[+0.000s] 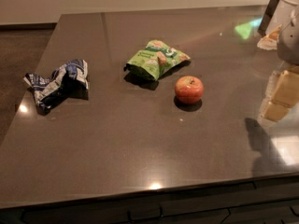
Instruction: Pick apple
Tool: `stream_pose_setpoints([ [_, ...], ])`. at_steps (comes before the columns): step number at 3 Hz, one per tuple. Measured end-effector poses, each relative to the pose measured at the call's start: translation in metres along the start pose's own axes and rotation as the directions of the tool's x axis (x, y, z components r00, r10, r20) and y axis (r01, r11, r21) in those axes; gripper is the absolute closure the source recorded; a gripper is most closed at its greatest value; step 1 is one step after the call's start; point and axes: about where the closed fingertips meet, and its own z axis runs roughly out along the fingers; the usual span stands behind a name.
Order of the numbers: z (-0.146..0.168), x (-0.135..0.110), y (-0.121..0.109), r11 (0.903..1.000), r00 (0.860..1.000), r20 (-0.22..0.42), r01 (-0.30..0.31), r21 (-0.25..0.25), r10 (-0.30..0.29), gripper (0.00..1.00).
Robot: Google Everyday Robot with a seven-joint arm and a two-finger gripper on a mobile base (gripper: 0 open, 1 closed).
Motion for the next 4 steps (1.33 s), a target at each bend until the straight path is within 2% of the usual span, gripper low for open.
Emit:
stream_pose_setpoints([
  [2,0.003,-0.005,-0.004,0.9999,1.0,0.023,0.001,0.012,-0.002,0.0],
  [4,0.054,-0.039,-0.027,1.0,0.996,0.089,-0.009,0.001,0.009,0.0],
])
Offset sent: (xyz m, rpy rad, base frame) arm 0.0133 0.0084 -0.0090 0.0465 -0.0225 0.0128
